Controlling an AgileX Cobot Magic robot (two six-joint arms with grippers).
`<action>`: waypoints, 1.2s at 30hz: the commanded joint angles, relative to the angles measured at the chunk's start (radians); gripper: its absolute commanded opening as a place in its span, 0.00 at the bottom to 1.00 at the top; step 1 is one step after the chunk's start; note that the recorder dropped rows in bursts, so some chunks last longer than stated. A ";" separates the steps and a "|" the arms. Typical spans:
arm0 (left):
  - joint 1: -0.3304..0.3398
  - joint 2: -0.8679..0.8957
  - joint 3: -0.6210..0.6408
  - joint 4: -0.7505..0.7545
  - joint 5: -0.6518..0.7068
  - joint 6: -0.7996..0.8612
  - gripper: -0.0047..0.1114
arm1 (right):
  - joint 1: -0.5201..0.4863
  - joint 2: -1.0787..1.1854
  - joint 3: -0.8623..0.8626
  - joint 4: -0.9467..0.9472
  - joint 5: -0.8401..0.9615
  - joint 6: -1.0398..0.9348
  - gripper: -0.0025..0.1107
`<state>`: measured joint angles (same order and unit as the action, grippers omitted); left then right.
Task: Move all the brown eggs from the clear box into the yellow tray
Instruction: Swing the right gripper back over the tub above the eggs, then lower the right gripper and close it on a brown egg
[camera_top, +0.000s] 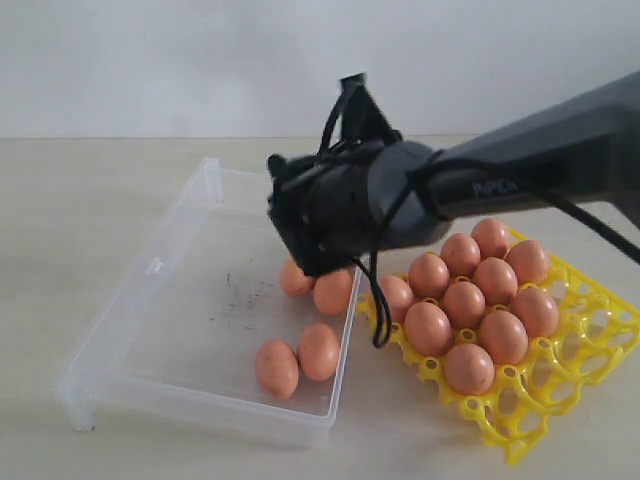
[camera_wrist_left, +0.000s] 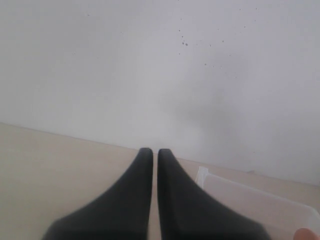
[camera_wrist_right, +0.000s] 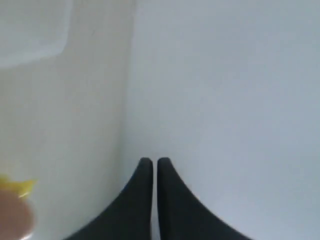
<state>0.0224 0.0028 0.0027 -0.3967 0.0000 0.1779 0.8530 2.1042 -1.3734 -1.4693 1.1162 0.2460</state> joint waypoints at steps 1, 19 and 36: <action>-0.008 -0.003 -0.003 -0.003 0.000 0.007 0.07 | -0.104 0.010 -0.246 0.798 0.105 -0.089 0.02; -0.008 -0.003 -0.003 -0.003 0.000 0.007 0.07 | -0.175 0.044 -0.365 1.499 -0.247 0.171 0.48; -0.008 -0.003 -0.003 -0.003 0.000 0.007 0.07 | -0.185 0.164 -0.365 1.503 -0.301 0.270 0.49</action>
<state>0.0224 0.0028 0.0027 -0.3967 0.0000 0.1779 0.6755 2.2576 -1.7401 0.0368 0.8429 0.5078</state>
